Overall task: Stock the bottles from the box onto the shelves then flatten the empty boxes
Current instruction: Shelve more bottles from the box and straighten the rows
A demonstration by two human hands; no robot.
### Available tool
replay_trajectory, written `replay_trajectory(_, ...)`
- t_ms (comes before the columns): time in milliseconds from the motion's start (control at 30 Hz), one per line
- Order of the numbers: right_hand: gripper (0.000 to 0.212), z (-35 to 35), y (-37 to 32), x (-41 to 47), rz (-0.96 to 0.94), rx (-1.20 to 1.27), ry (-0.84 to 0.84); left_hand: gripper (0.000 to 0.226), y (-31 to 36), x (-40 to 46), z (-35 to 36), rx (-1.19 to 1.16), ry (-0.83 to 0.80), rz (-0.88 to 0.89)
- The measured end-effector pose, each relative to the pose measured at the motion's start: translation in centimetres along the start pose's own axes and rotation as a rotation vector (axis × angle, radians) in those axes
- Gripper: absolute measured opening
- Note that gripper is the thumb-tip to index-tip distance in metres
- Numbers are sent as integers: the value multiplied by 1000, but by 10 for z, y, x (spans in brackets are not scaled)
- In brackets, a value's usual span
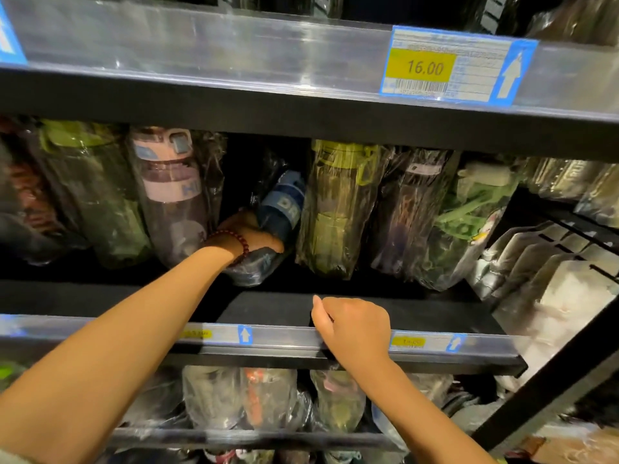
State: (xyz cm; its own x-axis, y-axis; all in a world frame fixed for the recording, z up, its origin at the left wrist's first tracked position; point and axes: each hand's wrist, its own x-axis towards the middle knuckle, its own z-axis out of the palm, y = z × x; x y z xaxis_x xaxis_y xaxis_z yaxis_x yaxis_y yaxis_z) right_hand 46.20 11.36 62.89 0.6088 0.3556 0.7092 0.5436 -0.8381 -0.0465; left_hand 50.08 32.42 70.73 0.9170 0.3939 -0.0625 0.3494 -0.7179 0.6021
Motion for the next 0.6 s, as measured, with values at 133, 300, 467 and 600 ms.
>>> replay_trajectory(133, 44, -1, 0, 0, -6, 21, 8, 108, -12, -5, 1, -177, 110, 34)
replay_trajectory(300, 44, -1, 0, 0, -18, 29, 5, 86, -18, -8, 8, -401, 311, 139)
replay_trajectory(467, 44, 1, 0, -1, -25, 15, 8, 88, -18, -6, 19, -611, 340, 191)
replay_trajectory(600, 47, 3, 1, -1, -25, -18, 9, 96, -18, 2, 25, -685, 300, 198)
